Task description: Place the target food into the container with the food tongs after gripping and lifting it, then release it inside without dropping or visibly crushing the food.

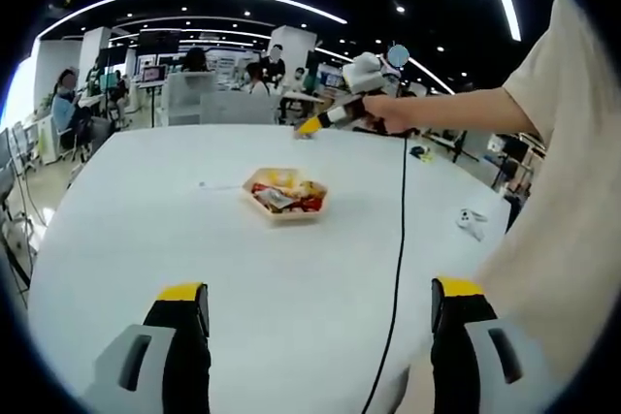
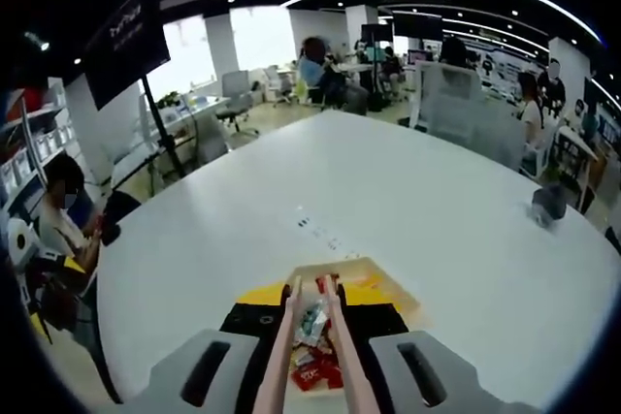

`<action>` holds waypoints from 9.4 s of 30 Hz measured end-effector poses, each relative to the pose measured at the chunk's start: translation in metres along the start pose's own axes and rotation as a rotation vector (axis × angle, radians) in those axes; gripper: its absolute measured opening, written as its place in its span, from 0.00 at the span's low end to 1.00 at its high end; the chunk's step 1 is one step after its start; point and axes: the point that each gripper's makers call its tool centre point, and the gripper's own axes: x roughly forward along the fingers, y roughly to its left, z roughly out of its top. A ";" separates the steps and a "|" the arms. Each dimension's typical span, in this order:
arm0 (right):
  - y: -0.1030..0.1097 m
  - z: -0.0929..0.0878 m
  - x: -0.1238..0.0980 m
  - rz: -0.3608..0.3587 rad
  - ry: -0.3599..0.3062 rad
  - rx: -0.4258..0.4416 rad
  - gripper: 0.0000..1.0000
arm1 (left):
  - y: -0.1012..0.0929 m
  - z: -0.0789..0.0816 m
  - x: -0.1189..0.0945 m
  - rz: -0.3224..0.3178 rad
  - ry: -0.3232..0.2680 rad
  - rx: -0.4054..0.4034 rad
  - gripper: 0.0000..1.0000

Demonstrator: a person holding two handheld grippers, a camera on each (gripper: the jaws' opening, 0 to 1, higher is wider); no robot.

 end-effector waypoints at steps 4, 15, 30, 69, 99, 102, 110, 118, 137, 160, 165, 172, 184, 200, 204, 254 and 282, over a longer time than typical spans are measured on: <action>0.009 -0.005 -0.005 0.010 0.001 -0.007 0.19 | -0.002 0.002 0.000 -0.005 -0.001 0.009 0.95; 0.026 -0.016 -0.017 0.030 -0.004 0.006 0.20 | -0.006 0.003 -0.001 -0.010 -0.008 0.020 0.95; 0.053 -0.023 -0.033 0.100 -0.042 0.063 0.22 | -0.011 0.005 -0.006 -0.022 -0.019 0.042 0.95; 0.138 -0.036 -0.071 0.319 -0.141 0.150 0.26 | -0.020 -0.004 -0.020 -0.040 -0.015 0.065 0.94; 0.199 -0.065 -0.104 0.501 -0.192 0.137 0.28 | -0.039 -0.001 -0.015 -0.121 0.005 0.081 0.68; 0.208 -0.066 -0.108 0.516 -0.192 0.137 0.28 | -0.039 0.000 -0.013 -0.128 0.009 0.110 0.63; 0.234 -0.074 -0.111 0.570 -0.169 0.110 0.28 | -0.042 0.003 -0.011 -0.152 0.000 0.127 0.52; 0.257 -0.080 -0.107 0.606 -0.151 0.093 0.28 | -0.042 0.005 -0.014 -0.181 -0.003 0.121 0.42; 0.285 -0.081 -0.118 0.698 -0.177 0.114 0.28 | -0.047 0.019 -0.021 -0.231 -0.055 0.093 0.25; 0.303 -0.079 -0.132 0.765 -0.186 0.117 0.29 | -0.076 0.030 -0.028 -0.385 -0.100 0.100 0.08; 0.308 -0.077 -0.134 0.789 -0.185 0.117 0.29 | -0.081 0.030 -0.029 -0.419 -0.097 0.103 0.08; 0.311 -0.077 -0.134 0.807 -0.179 0.112 0.29 | -0.086 0.031 -0.031 -0.453 -0.096 0.101 0.06; 0.317 -0.068 -0.142 0.862 -0.202 0.134 0.33 | -0.092 0.031 -0.035 -0.490 -0.101 0.115 0.00; 0.318 -0.080 -0.142 0.866 -0.163 0.126 0.40 | -0.100 0.028 -0.038 -0.530 -0.082 0.128 0.00; 0.319 -0.083 -0.142 0.865 -0.158 0.126 0.40 | -0.100 0.029 -0.040 -0.533 -0.084 0.130 0.00; 0.281 -0.102 -0.153 0.746 -0.041 -0.011 0.48 | -0.100 0.029 -0.049 -0.597 -0.040 0.125 0.00; 0.259 -0.111 -0.167 0.703 0.026 -0.089 0.37 | -0.097 0.020 -0.049 -0.604 -0.017 0.122 0.00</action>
